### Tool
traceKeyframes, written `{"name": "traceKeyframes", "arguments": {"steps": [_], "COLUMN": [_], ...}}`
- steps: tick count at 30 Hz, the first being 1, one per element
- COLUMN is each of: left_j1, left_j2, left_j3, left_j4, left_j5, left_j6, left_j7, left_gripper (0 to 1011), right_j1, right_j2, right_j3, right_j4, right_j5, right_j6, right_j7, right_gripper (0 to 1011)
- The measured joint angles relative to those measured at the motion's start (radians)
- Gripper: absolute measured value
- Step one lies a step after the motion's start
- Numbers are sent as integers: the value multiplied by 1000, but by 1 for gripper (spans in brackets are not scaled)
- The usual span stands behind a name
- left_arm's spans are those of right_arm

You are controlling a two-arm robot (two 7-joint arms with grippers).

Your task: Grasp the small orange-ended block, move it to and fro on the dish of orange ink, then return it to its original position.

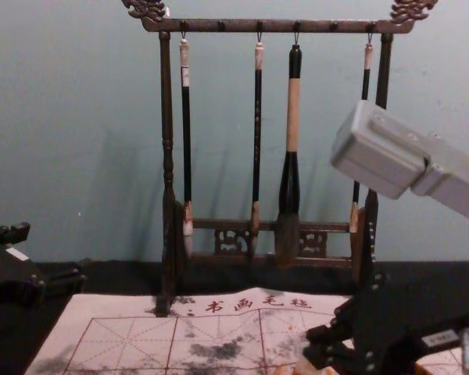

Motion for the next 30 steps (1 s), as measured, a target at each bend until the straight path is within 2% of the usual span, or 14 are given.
{"name": "traceKeyframes", "arguments": {"steps": [15,30], "left_j1": [0,0], "left_j2": [0,0], "left_j3": [0,0], "left_j4": [0,0], "left_j5": [0,0], "left_j6": [0,0], "left_j7": [0,0], "left_gripper": [1001,1001], "right_j1": [-28,-10], "right_j2": [41,15], "right_j3": [4,-28], "right_j4": [-59,-52], "right_j5": [3,-9], "right_j6": [-3,-13], "right_j7": [27,36], "right_gripper": [85,85]}}
